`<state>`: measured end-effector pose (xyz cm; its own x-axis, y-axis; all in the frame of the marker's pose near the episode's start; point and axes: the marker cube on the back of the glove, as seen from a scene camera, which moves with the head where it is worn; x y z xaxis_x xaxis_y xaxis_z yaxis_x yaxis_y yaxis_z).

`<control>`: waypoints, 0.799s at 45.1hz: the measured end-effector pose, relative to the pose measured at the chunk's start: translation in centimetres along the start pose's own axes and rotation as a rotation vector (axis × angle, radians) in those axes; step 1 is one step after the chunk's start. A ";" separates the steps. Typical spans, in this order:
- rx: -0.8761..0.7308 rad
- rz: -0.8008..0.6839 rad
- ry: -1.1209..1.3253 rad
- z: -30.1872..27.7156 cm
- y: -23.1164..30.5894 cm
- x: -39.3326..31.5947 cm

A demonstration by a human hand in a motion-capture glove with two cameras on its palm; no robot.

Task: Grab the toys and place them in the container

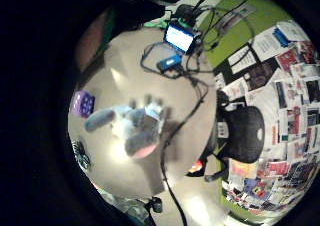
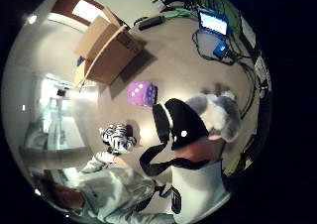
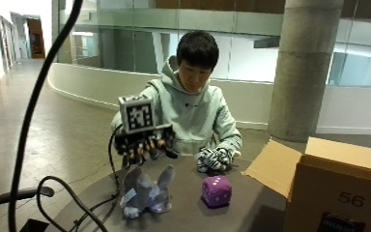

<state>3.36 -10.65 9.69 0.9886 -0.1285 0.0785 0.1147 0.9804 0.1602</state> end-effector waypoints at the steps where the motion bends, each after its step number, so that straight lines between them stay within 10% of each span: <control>1: -0.022 0.022 -0.007 1.3 0.2 0.2; 13: -0.313 0.205 -0.001 9.6 1.6 1.2; 36: -0.185 0.085 0.034 9.8 0.3 -0.9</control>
<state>1.54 -11.69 19.28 0.9979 -0.0418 0.0502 0.0433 0.9986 -0.0288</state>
